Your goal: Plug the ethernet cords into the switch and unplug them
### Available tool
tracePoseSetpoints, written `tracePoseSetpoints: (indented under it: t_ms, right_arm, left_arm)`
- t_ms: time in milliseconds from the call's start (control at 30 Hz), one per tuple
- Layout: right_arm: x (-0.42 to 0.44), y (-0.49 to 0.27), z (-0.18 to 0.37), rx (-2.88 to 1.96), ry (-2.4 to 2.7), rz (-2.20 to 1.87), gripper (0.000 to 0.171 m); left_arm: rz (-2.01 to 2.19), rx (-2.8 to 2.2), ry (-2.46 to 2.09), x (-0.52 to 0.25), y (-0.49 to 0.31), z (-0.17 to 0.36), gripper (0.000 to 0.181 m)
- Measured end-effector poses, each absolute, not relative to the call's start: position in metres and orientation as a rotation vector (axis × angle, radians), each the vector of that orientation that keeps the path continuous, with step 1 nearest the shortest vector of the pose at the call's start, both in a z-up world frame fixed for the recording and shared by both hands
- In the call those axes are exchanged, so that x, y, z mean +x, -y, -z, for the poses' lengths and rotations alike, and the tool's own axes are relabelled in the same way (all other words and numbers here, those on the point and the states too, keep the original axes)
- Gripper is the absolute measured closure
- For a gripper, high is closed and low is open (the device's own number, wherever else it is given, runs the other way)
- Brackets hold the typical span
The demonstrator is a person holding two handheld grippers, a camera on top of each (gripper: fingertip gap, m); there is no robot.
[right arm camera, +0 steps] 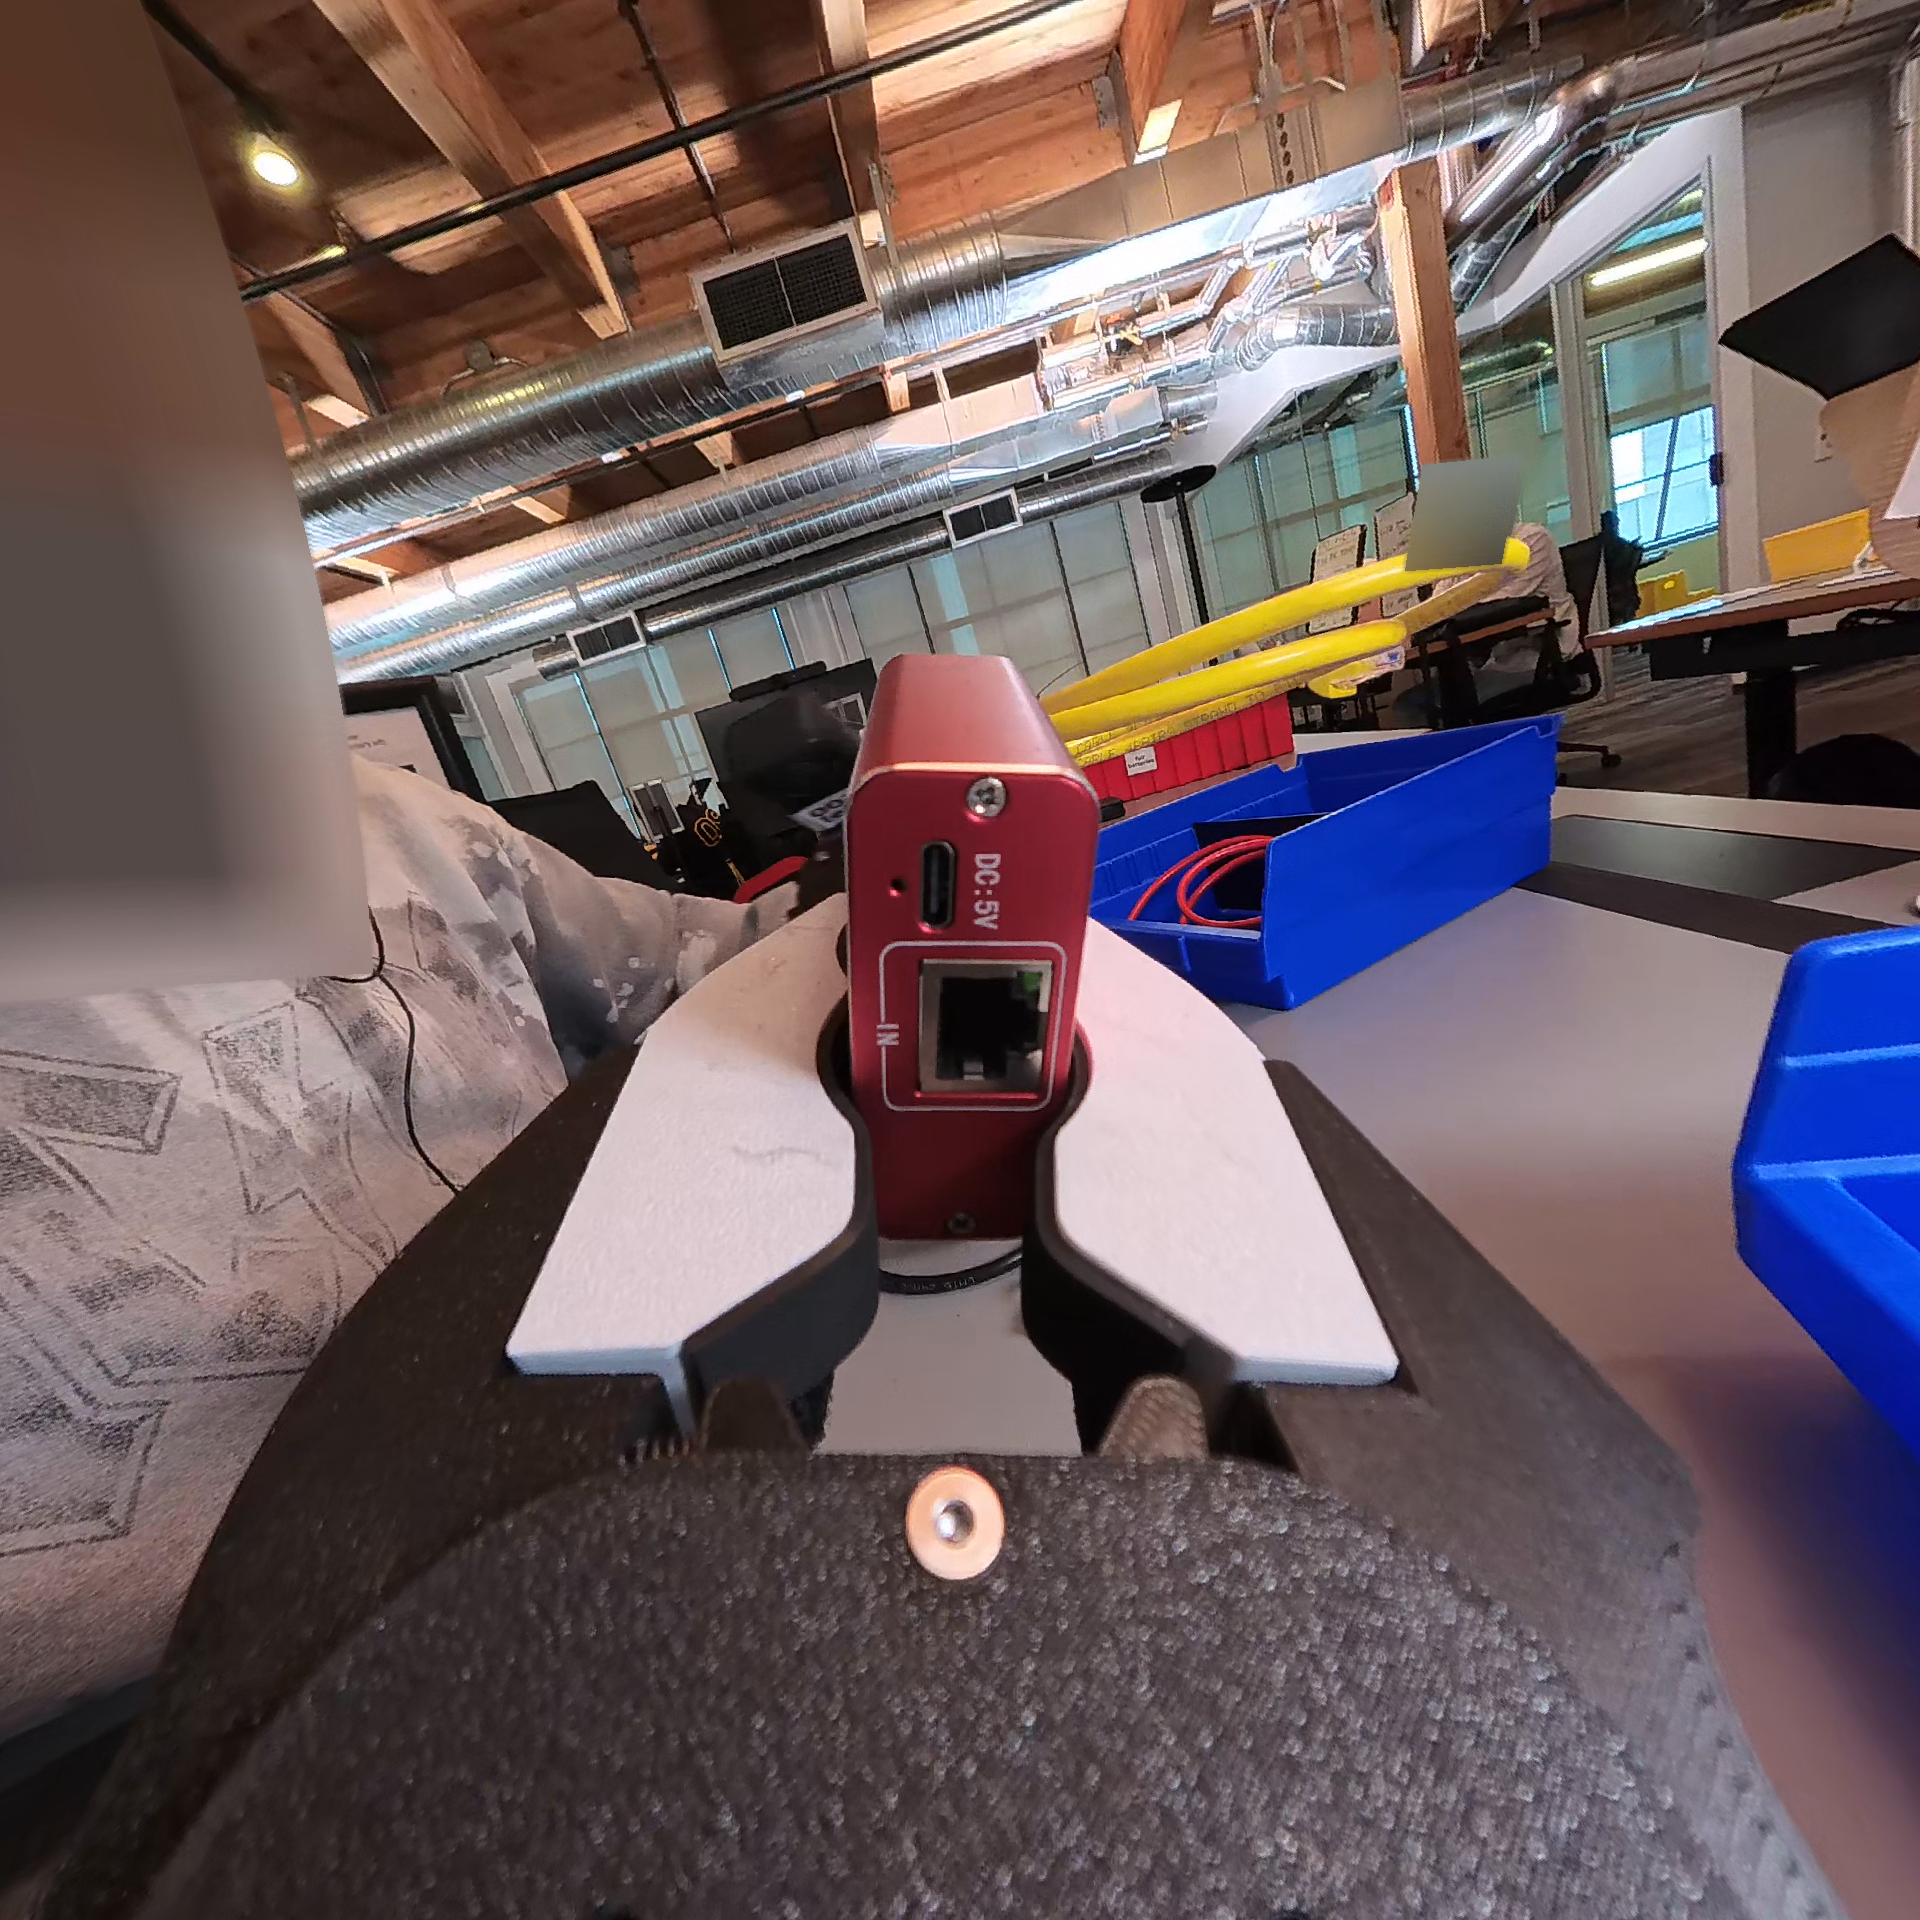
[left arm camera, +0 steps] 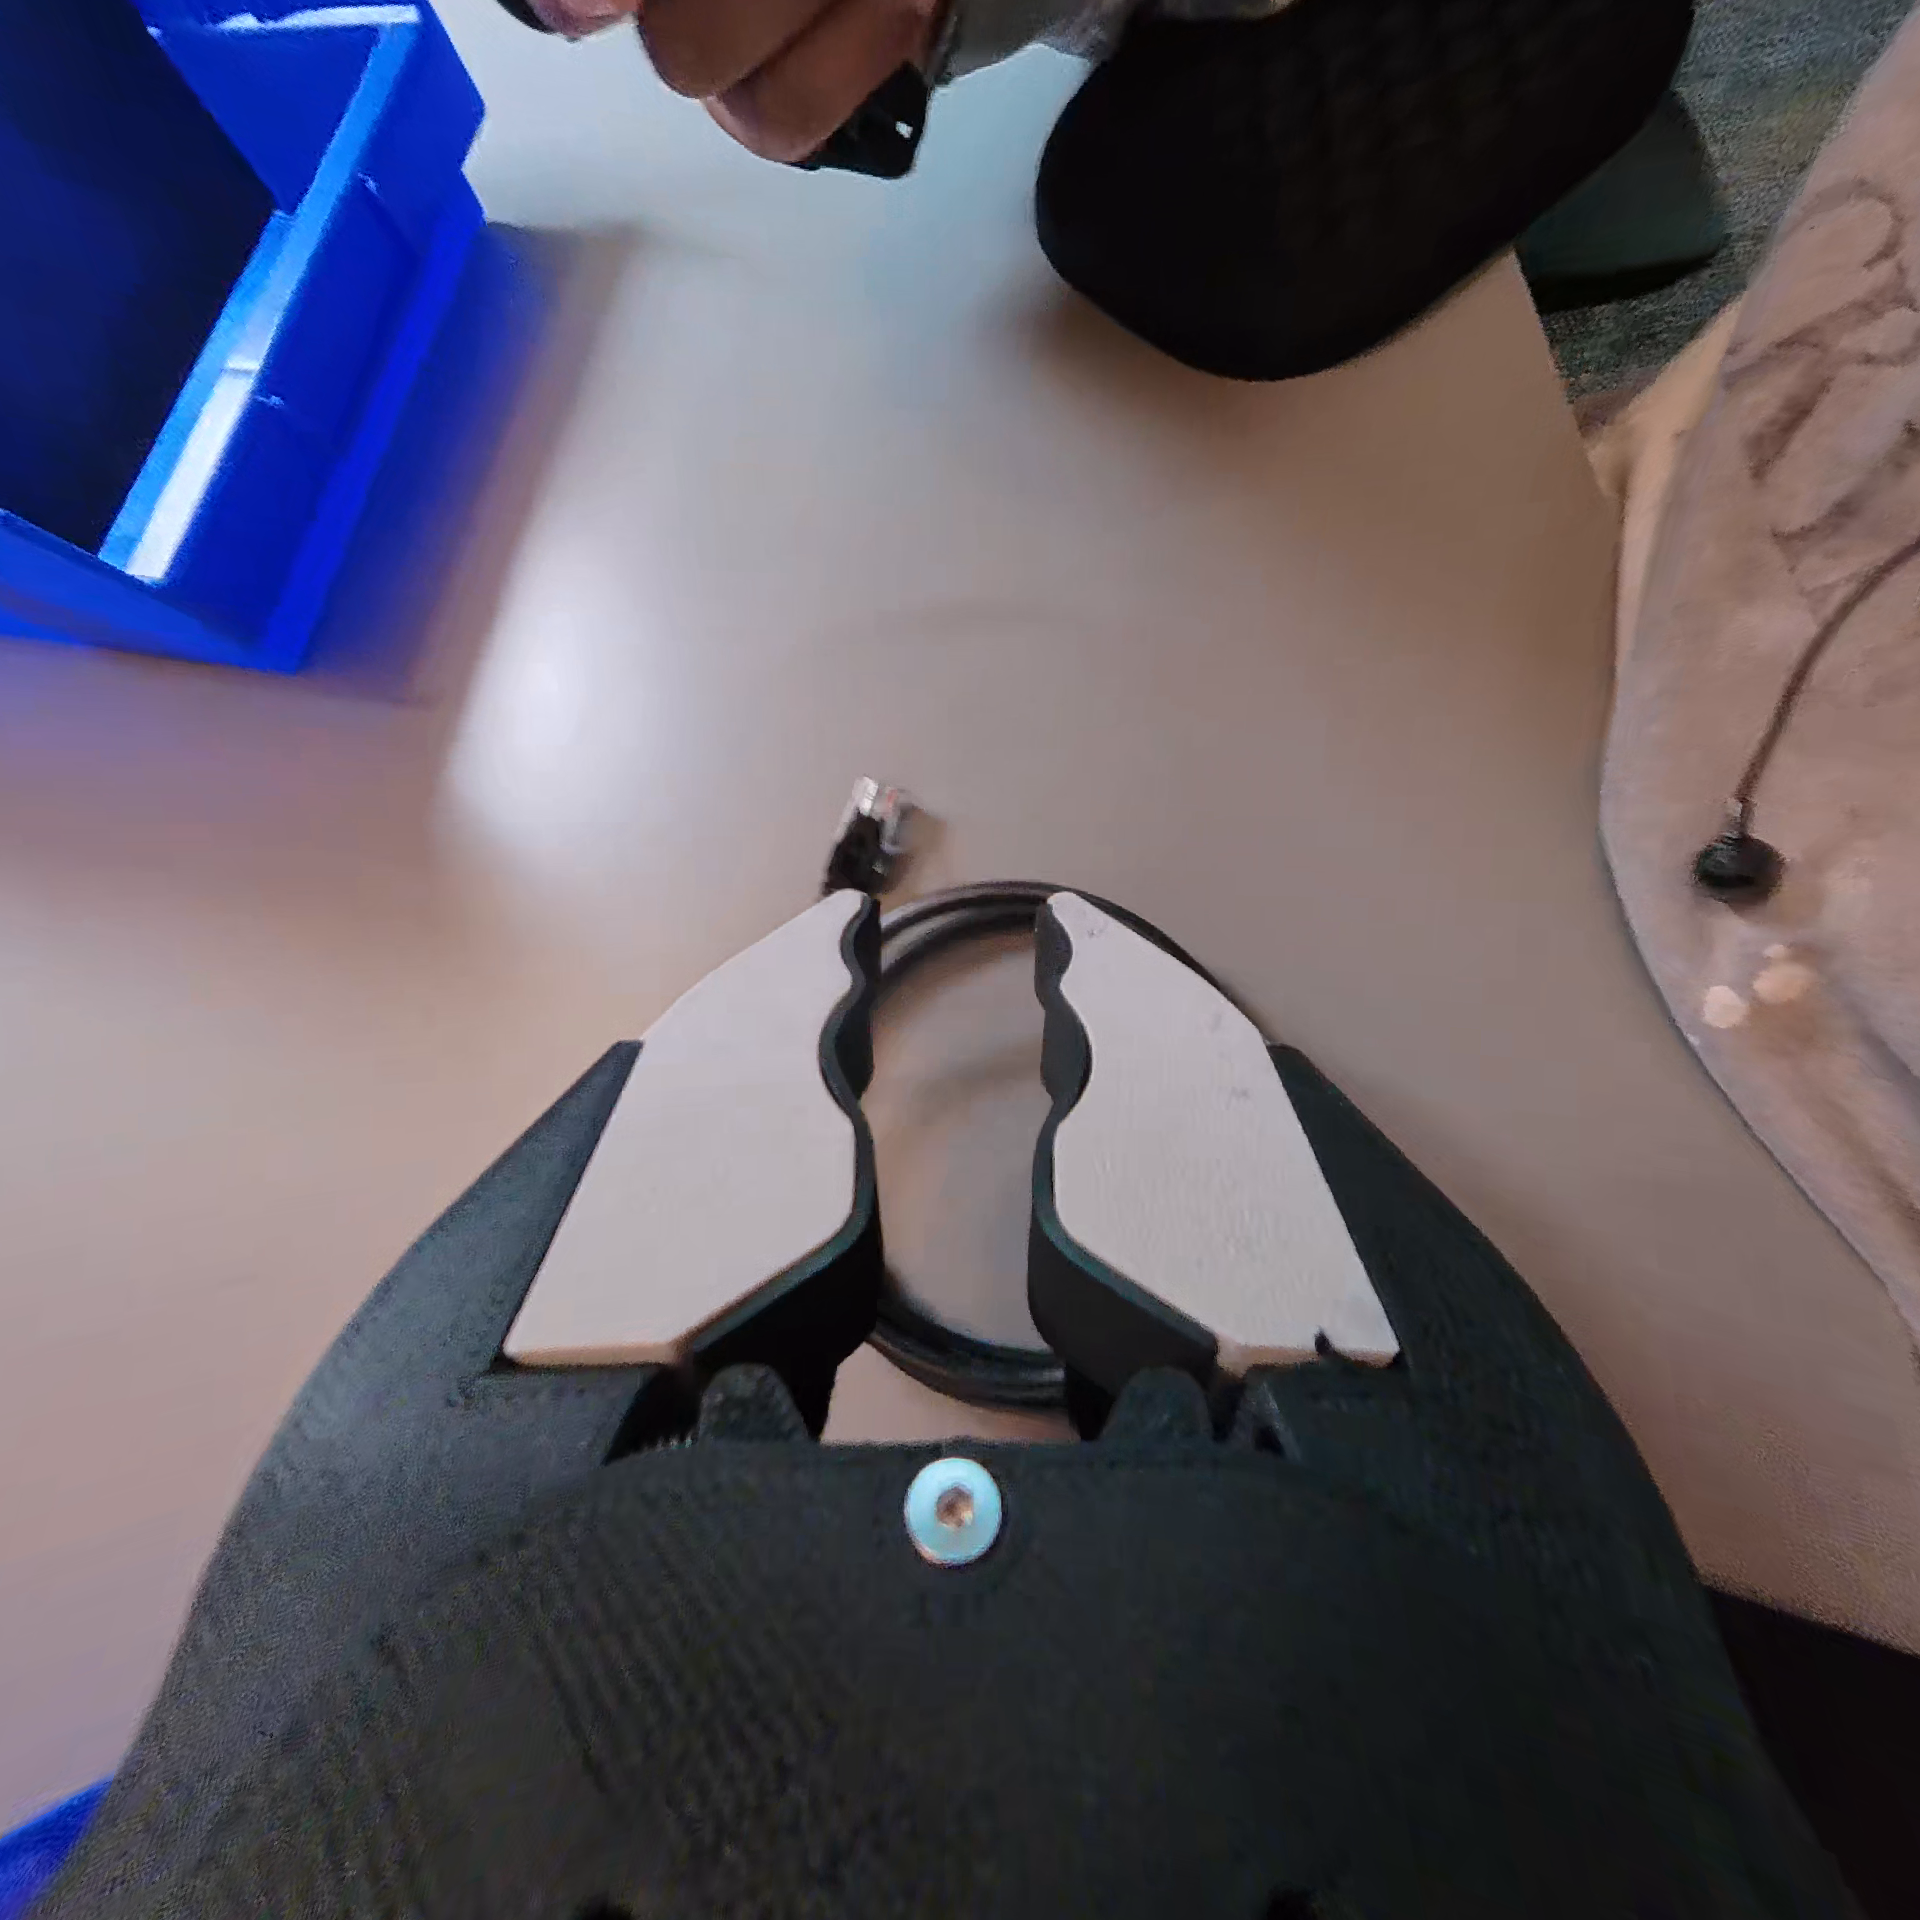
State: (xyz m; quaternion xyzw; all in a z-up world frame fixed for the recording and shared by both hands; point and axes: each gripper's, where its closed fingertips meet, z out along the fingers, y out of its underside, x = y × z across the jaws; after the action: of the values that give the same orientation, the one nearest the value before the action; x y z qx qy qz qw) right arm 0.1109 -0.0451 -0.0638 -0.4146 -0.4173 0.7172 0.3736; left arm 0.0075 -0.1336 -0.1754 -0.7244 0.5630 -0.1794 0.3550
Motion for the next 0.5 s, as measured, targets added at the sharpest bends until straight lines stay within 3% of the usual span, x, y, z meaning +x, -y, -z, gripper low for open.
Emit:
tracePoseSetpoints:
  t_ms: [233, 500]
  right_arm:
    - [0.11, 0.045, 0.065, -1.067, 1.069, -1.844, 0.142]
    - [0.105, 0.048, 0.067, -1.079, 1.084, -1.846, 0.142]
  left_arm:
    - [0.396, -1.894, -1.45, -0.024, 0.173, 0.18, 0.15]
    - [0.284, -1.871, -1.72, -0.057, 0.214, 0.206, 0.164]
